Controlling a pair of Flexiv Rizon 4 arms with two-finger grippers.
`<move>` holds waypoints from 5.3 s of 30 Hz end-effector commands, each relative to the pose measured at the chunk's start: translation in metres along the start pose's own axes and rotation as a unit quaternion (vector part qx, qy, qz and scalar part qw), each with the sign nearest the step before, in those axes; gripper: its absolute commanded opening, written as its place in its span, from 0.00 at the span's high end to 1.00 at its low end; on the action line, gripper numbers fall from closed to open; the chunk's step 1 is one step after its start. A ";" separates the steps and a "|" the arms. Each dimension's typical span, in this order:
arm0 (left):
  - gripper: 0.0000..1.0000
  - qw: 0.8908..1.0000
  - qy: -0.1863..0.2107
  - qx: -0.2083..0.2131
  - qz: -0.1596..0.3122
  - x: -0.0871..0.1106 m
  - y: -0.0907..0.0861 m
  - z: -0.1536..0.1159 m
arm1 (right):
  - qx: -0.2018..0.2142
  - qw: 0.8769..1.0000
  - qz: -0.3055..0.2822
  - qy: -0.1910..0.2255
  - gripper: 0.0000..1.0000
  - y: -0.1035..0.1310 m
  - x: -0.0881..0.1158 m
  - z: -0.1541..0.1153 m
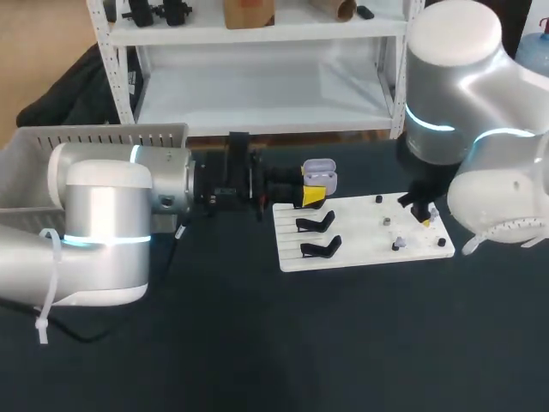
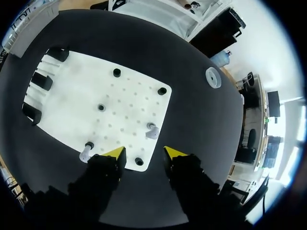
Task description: Pick up each earbud case from the left stands, insert the matching earbuds, close the lid, and place the case in the box.
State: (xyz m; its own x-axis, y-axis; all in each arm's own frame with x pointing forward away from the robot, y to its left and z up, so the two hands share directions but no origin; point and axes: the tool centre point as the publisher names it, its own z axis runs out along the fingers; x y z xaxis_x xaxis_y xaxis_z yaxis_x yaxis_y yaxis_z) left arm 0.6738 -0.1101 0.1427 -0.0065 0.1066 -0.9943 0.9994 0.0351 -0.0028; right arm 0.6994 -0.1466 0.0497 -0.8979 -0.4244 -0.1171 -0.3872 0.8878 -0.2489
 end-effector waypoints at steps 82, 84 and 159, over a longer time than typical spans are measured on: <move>1.00 1.000 -0.001 -0.002 0.001 0.000 -0.001 0.000 | -0.102 0.995 0.007 -0.006 1.00 0.026 0.035 -0.116; 1.00 1.000 -0.001 -0.002 0.001 0.000 -0.001 0.000 | -0.102 0.995 0.007 -0.006 1.00 0.026 0.035 -0.116; 1.00 1.000 -0.001 -0.002 0.001 0.000 -0.001 0.000 | -0.045 0.987 0.153 0.015 1.00 0.166 -0.054 -0.200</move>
State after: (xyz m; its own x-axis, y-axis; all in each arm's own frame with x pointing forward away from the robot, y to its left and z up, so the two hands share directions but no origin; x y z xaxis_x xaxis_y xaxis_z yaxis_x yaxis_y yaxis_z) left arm 0.6735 -0.1100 0.1427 -0.0064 0.1064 -0.9943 0.9994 0.0358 -0.0026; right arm 0.6357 0.0546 0.2058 -0.9777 -0.1302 -0.1647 -0.1130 0.9875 -0.1096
